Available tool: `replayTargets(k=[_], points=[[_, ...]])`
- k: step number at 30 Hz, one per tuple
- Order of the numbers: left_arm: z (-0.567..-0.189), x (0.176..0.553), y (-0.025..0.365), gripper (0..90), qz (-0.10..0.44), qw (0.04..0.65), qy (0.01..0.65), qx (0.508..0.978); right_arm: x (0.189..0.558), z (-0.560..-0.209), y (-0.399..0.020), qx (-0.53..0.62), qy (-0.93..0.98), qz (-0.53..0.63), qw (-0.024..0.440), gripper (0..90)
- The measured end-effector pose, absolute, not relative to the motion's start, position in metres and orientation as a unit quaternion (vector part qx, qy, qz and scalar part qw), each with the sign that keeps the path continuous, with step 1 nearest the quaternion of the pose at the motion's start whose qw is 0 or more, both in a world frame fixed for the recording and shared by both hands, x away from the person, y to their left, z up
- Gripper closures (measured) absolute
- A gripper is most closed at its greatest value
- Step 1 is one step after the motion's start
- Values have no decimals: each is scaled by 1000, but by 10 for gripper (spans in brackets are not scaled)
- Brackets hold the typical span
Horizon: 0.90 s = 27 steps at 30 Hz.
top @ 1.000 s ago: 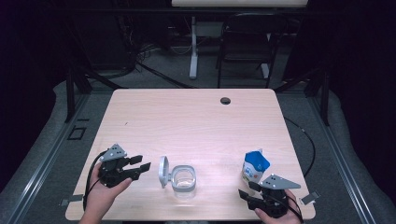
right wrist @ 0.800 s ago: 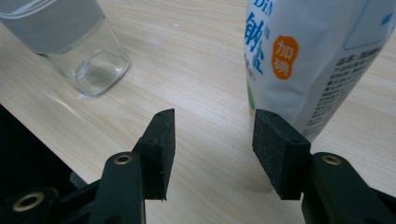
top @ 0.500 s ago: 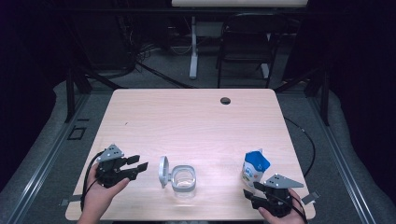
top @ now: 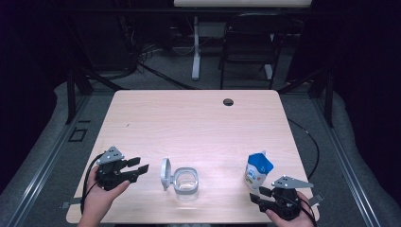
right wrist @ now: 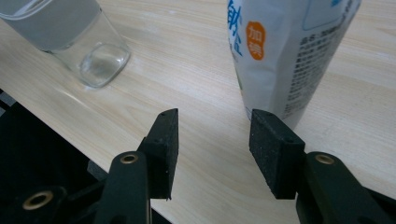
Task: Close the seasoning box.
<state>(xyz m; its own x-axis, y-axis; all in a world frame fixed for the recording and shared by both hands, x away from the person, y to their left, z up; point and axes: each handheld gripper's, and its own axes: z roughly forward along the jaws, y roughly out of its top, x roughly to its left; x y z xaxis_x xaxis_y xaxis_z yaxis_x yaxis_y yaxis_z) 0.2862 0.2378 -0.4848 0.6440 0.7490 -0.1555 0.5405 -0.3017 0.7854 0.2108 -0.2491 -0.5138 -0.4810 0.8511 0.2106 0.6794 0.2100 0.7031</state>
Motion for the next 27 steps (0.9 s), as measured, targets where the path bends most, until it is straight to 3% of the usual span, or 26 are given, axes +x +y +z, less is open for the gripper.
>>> replayTargets(k=[27], points=[[-491,277,259,524,125,421,432,788,234,-537,-237,526,751,339,210,403]])
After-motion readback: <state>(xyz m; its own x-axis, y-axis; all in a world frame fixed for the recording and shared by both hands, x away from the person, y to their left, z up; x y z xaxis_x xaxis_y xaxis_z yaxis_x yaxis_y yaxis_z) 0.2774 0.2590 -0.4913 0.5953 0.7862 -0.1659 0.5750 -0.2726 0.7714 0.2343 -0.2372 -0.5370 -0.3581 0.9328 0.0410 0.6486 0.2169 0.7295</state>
